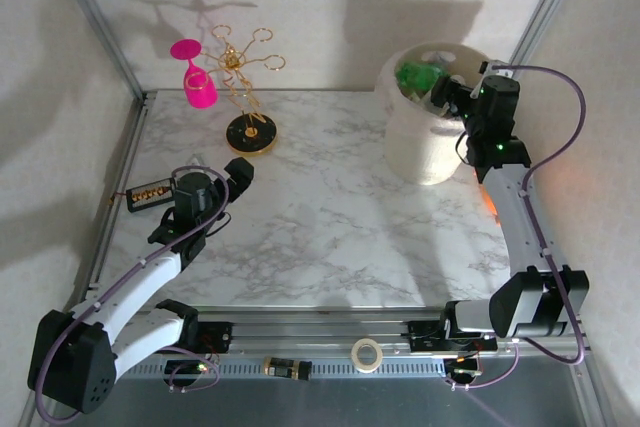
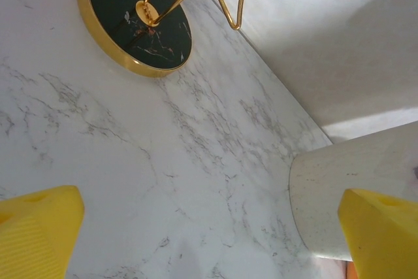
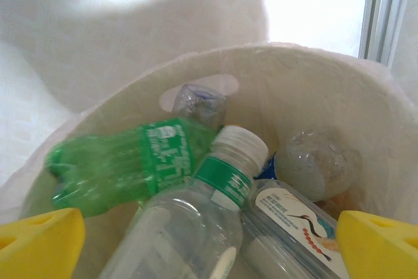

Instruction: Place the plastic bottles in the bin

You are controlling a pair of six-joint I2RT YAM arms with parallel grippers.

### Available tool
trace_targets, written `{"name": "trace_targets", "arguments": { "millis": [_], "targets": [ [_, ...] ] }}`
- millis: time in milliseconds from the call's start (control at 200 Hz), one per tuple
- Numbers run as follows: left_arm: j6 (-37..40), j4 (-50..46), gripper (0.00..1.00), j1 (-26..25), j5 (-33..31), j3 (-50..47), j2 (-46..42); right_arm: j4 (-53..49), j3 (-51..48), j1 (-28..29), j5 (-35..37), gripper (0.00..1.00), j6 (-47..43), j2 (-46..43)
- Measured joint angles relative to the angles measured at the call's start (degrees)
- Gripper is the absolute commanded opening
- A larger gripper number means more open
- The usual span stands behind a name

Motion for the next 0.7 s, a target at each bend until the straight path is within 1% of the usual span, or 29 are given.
{"name": "trace_targets", "arguments": {
  "millis": [155,250,411,701],
  "targets": [
    [0.0,0.0,1.0,0.0,-1.0,0.0,-0.1,-0.3,-0.5,0.0,0.0,0.99,0.0,-4.1],
    [0.1,0.1,1.0,0.0,-1.6,-0.1,-0.1,0.5,-3.3,0.0,-0.4,0.99,0.0,-8.6],
    [0.7,0.3,1.0,0.0,-2.5,-0.2,0.0,1.6,-12.2,0.1,-2.4,0.99,0.3,-16.9],
    [2.2,1.6,1.0,0.3,-3.6,-0.1,2.8,3.8,-32.6,1.9,-7.6,0.99,2.2,-31.8]
  ]
}}
